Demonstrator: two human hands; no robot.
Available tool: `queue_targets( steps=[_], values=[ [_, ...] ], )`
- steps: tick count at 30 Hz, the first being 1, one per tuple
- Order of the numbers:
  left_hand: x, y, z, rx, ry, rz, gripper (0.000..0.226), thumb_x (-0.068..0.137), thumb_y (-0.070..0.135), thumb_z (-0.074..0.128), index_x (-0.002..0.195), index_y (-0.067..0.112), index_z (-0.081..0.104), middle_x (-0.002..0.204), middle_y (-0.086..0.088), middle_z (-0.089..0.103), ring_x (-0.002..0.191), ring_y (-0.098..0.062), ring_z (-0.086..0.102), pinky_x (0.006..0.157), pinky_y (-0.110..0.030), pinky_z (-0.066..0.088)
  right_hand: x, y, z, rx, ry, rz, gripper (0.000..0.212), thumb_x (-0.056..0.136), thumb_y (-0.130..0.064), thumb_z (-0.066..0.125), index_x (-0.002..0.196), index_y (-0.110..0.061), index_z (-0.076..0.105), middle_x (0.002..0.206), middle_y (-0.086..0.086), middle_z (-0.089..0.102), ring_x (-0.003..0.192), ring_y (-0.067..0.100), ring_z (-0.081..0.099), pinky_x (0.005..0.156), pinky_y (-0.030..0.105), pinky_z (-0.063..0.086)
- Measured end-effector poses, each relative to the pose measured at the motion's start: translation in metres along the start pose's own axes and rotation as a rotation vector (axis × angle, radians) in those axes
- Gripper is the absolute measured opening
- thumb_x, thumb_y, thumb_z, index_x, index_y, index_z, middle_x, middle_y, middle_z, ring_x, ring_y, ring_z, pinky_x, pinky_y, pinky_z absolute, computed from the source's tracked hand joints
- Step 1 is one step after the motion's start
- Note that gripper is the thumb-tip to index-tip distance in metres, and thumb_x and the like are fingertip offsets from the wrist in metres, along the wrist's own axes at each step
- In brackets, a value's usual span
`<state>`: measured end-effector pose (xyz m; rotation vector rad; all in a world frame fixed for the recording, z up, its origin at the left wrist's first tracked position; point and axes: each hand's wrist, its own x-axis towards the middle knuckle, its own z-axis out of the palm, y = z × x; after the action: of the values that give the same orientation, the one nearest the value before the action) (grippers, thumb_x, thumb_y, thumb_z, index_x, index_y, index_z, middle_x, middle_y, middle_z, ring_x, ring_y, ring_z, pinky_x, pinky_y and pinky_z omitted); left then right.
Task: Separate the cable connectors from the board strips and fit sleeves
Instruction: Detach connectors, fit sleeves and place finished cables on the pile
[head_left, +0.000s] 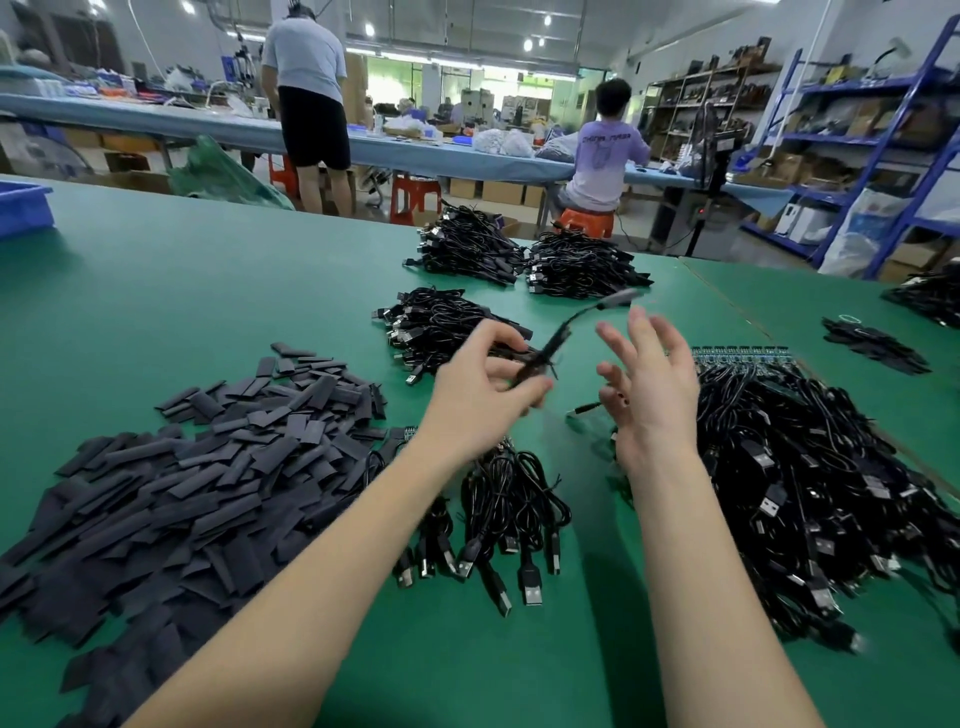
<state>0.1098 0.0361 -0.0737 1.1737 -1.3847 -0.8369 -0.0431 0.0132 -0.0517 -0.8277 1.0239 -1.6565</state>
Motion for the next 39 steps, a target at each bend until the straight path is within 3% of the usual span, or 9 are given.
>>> queue_targets(
  steps=[5,10,15,21,24,27,30,35,39],
  values=[
    [0.062,0.004,-0.032,0.448,0.140,0.201,0.020,0.087,0.016,0.078,0.093,0.024,0.060,0.084,0.015,0.066,0.076,0.008,0.061,0.069,0.000,0.043,0.002,0.020,0.000,-0.068,-0.052,0.215,0.040,0.100,-0.036,0.064,0.134,-0.021,0.053,0.097,-0.005,0.080,0.056,0.006,0.062,0.046,0.018,0.046],
    [0.143,0.000,-0.060,0.736,0.184,0.204,0.013,0.087,0.016,0.077,0.100,0.016,0.073,0.101,-0.002,0.073,0.088,-0.012,0.062,0.087,-0.022,0.047,0.000,0.041,0.002,-0.213,-0.196,0.269,0.026,0.100,-0.031,0.064,0.123,-0.020,0.060,0.095,-0.007,0.080,0.054,0.003,0.062,0.046,0.016,0.047],
    [0.166,-0.029,-0.071,0.958,0.106,0.011,0.010,0.093,0.018,0.070,0.101,0.016,0.078,0.111,-0.004,0.073,0.106,-0.025,0.065,0.096,-0.035,0.051,-0.002,0.053,0.000,-0.382,-0.234,0.246,0.017,0.100,-0.029,0.065,0.115,-0.023,0.063,0.089,-0.008,0.080,0.062,0.008,0.059,0.050,0.017,0.042],
    [0.141,-0.029,-0.071,0.896,0.168,0.005,0.027,0.097,0.031,0.062,0.122,0.023,0.067,0.131,-0.003,0.064,0.124,-0.025,0.055,0.108,-0.046,0.044,-0.004,0.054,-0.001,-0.518,-0.271,0.181,0.010,0.100,-0.031,0.063,0.107,-0.026,0.067,0.085,-0.013,0.079,0.068,0.009,0.061,0.055,0.020,0.043],
    [0.104,-0.016,-0.063,0.786,0.217,0.122,0.018,0.095,0.027,0.061,0.111,0.021,0.067,0.111,-0.001,0.067,0.106,-0.021,0.060,0.095,-0.039,0.051,-0.002,0.056,-0.001,-0.605,-0.278,0.123,0.006,0.098,-0.030,0.064,0.099,-0.027,0.069,0.081,-0.016,0.077,0.068,0.008,0.062,0.057,0.019,0.044],
    [0.060,-0.017,-0.049,0.778,0.054,0.090,0.012,0.097,0.021,0.057,0.106,0.018,0.064,0.097,0.002,0.067,0.089,-0.015,0.062,0.087,-0.037,0.055,-0.002,0.059,-0.001,-0.714,-0.292,0.070,0.007,0.093,-0.029,0.066,0.090,-0.026,0.071,0.080,-0.014,0.077,0.072,0.011,0.064,0.071,0.030,0.052],
    [0.036,-0.026,-0.035,0.952,-0.161,-0.097,0.022,0.101,0.027,0.049,0.117,0.020,0.062,0.116,-0.004,0.067,0.104,-0.024,0.062,0.096,-0.043,0.053,-0.003,0.060,-0.001,-0.782,-0.298,0.049,0.008,0.090,-0.028,0.067,0.084,-0.026,0.071,0.088,-0.005,0.078,0.084,0.018,0.069,0.089,0.040,0.057],
    [0.027,-0.034,-0.025,1.042,-0.234,-0.141,0.028,0.101,0.033,0.049,0.120,0.022,0.066,0.117,-0.003,0.069,0.113,-0.027,0.061,0.104,-0.046,0.047,-0.002,0.059,-0.006,-0.789,-0.288,0.024,0.010,0.092,-0.033,0.067,0.086,-0.028,0.072,0.086,-0.010,0.078,0.066,0.006,0.063,0.071,0.026,0.053],
    [0.028,-0.029,-0.033,0.898,-0.175,-0.036,0.010,0.095,0.037,0.061,0.092,0.032,0.070,0.089,0.013,0.068,0.089,-0.011,0.064,0.087,-0.030,0.053,-0.002,0.058,-0.006,-0.736,-0.292,0.008,0.018,0.094,-0.043,0.068,0.094,-0.027,0.075,0.089,-0.013,0.077,0.066,-0.002,0.063,0.065,0.017,0.045]
  ],
)
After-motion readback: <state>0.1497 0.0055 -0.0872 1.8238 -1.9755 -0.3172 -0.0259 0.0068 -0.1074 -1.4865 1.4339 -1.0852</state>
